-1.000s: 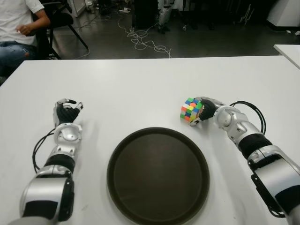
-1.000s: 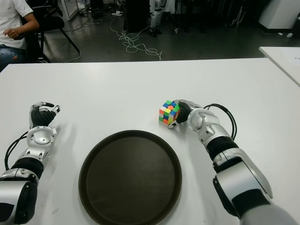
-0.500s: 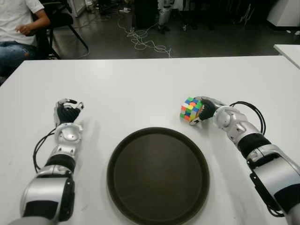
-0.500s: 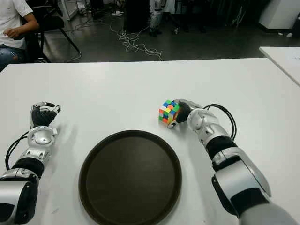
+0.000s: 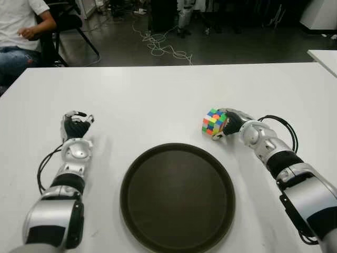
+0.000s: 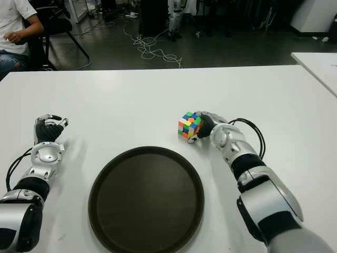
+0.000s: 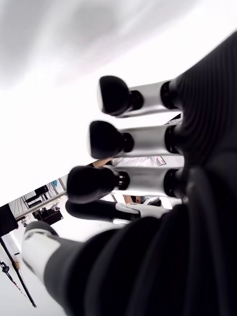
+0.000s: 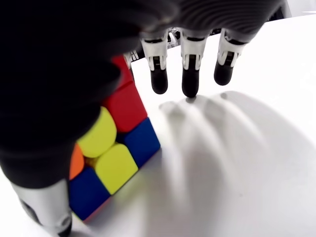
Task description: Pick up the Rubik's Cube and put it in the plate
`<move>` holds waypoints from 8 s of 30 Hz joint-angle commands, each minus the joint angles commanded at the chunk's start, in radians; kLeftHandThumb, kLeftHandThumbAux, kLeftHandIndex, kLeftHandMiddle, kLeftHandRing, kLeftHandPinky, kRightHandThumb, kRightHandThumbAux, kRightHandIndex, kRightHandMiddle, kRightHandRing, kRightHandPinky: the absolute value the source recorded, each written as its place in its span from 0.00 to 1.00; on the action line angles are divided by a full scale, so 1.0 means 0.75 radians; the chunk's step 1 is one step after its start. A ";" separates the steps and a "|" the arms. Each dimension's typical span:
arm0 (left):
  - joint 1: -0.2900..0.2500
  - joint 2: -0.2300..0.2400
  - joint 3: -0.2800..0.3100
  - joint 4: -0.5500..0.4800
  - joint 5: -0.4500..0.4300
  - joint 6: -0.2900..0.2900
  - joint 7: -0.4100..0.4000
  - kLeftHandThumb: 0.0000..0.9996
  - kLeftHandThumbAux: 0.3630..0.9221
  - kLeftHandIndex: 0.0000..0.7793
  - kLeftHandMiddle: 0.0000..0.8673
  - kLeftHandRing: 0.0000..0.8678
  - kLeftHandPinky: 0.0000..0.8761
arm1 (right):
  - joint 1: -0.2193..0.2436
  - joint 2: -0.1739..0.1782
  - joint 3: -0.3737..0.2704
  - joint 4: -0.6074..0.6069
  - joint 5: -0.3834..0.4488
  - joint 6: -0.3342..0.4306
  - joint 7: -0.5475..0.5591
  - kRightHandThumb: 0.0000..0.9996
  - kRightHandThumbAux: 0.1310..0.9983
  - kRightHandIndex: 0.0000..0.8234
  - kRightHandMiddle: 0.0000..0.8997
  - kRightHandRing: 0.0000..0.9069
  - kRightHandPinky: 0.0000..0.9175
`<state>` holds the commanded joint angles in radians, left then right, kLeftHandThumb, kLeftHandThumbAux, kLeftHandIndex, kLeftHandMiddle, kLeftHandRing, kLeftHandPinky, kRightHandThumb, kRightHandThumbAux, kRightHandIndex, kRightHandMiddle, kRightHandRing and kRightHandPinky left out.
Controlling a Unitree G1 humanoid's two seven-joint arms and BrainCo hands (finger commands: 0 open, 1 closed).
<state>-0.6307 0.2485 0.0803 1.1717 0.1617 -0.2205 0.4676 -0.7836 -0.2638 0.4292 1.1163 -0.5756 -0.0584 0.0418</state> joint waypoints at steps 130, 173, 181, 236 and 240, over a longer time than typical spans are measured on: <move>-0.006 -0.010 -0.004 -0.010 0.001 0.028 0.009 0.71 0.60 0.57 0.94 0.94 0.93 | 0.003 -0.034 0.063 -0.306 -0.074 0.135 0.205 0.00 0.76 0.10 0.13 0.11 0.06; -0.005 -0.006 -0.012 -0.002 0.006 0.018 0.005 0.71 0.61 0.57 0.95 0.95 0.93 | -0.038 0.005 0.030 -0.143 -0.043 0.015 0.085 0.00 0.75 0.17 0.17 0.17 0.14; -0.003 -0.006 -0.009 -0.005 0.002 0.013 -0.005 0.71 0.61 0.57 0.95 0.95 0.93 | -0.027 0.033 -0.036 -0.108 0.013 0.002 -0.054 0.47 0.72 0.46 0.46 0.47 0.52; -0.002 -0.006 -0.028 -0.006 0.012 0.014 0.015 0.71 0.61 0.57 0.95 0.95 0.93 | 0.008 0.076 -0.193 -0.102 0.185 -0.036 -0.164 0.71 0.68 0.53 0.90 0.89 0.87; -0.002 -0.008 -0.026 -0.007 0.009 0.020 0.015 0.71 0.61 0.57 0.95 0.95 0.93 | 0.011 0.075 -0.195 -0.104 0.187 -0.038 -0.164 0.71 0.68 0.53 0.90 0.89 0.87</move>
<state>-0.6326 0.2428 0.0612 1.1662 0.1683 -0.2056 0.4789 -0.7752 -0.2076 0.2832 1.0386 -0.4356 -0.0867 -0.0810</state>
